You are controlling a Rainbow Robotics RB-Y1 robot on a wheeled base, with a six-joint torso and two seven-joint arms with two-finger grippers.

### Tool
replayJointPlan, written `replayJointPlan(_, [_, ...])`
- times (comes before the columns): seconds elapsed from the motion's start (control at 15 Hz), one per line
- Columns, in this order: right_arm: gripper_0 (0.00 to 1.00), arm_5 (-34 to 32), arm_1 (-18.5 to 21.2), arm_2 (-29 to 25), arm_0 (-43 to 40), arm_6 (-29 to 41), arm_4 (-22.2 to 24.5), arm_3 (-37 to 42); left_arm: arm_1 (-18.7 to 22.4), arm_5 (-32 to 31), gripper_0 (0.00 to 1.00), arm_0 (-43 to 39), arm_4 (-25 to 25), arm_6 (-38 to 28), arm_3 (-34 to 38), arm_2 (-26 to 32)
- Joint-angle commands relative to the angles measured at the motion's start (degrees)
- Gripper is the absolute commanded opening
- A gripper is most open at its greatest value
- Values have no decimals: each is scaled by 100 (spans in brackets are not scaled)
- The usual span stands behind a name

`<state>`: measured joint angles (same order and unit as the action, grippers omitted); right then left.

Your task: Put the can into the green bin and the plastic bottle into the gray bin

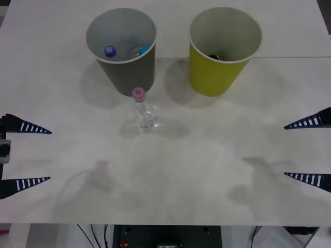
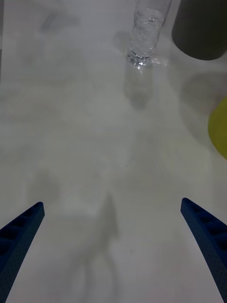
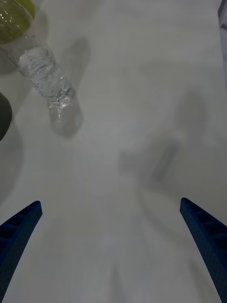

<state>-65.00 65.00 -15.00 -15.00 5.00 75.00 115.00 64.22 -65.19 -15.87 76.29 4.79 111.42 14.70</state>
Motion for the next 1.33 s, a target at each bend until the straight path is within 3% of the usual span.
replayJointPlan(0.07, [100, 0, 0, 0, 0, 0, 0, 0, -24, 138, 100, 14, -62, -40, -59, -3])
replayJointPlan(0.4, [100, 0, 0, 0, 0, 0, 0, 0, -358, 200, 100, 321, -624, -84, -692, -90])
replayJointPlan(0.8, [100, 0, 0, 0, 0, 0, 0, 0, -446, 340, 100, 1332, -1749, 66, -2010, -1154])
replayJointPlan(0.93, [100, 0, 0, 0, 0, 0, 0, 0, -472, 349, 100, 1666, -2004, 435, -2423, -1514])
replayJointPlan(1.33, [100, 0, 0, 0, 0, 0, 0, 0, -1333, 340, 100, 2237, -2233, 1314, -3381, -1804])
